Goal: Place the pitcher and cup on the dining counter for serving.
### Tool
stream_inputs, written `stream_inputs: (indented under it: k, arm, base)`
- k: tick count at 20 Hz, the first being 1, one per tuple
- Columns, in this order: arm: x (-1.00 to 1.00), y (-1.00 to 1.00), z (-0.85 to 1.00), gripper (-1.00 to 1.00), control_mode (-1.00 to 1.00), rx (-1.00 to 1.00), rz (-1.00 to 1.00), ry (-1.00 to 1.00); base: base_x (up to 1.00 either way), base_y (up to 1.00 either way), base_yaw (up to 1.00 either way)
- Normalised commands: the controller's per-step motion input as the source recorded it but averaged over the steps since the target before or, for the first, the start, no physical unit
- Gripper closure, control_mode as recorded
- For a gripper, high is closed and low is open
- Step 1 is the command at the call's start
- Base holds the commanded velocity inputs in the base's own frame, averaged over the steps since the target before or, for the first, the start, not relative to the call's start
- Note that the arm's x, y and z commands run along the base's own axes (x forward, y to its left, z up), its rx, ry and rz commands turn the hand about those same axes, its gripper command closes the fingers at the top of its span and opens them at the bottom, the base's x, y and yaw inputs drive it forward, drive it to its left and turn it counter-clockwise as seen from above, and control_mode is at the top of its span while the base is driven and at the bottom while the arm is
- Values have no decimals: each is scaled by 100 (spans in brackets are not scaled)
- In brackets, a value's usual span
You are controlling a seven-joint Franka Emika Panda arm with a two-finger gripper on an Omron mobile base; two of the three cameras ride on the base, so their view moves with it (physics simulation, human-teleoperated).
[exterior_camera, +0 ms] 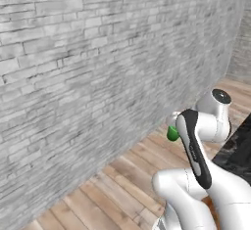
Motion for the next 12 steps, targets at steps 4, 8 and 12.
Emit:
stream_inputs:
  k: [4, 8, 12]
  arm:
    - [0, 0, 0, 100, 100, 0, 0, 0]
    - [0, 0, 0, 100, 100, 0, 0, 0]
    - [0, 0, 0, 100, 100, 0, 0, 0]
  base:
    - [100, 90, -62]
    - [100, 75, -64]
    - [100, 40, -59]
